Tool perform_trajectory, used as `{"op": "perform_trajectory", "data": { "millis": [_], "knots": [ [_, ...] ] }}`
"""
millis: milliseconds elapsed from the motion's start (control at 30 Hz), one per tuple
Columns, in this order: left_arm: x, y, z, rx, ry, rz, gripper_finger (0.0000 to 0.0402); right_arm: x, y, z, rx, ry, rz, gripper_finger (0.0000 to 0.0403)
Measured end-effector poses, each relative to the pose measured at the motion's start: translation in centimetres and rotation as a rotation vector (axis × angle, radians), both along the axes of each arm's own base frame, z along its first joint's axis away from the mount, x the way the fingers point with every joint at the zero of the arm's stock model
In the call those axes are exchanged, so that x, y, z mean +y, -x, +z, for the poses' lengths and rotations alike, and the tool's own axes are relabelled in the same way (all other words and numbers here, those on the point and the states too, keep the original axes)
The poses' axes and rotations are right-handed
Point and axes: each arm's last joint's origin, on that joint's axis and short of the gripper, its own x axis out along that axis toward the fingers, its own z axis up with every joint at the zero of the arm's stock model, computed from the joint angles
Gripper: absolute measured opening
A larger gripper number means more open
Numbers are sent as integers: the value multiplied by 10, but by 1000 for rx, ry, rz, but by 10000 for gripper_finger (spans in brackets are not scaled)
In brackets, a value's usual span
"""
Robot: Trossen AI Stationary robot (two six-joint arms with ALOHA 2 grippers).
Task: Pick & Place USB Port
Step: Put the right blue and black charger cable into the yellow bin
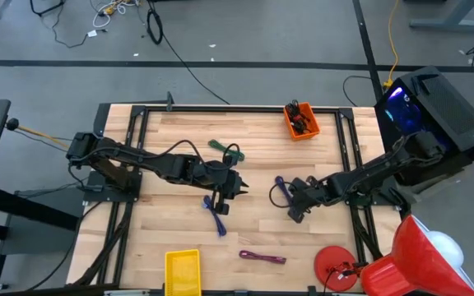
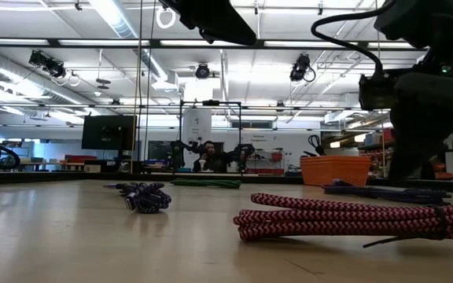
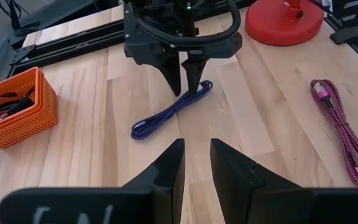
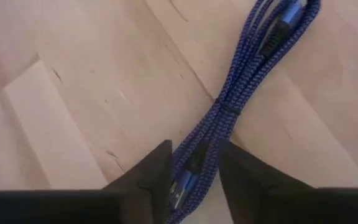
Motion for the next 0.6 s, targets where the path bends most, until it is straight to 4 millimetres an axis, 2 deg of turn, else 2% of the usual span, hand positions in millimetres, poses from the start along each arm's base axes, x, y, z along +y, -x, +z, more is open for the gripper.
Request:
{"op": "perform_trajectory", "data": {
  "millis": [200,333,600],
  "knots": [
    [0,0,0,4,4,3,83,-2,5,-6,10,-1,-43,172],
    [0,0,0,6,4,3,83,-4,9,-12,18,-7,-60,171],
    [0,0,-1,6,4,3,83,-3,7,-24,-90,-53,-67,155]
  ]
}}
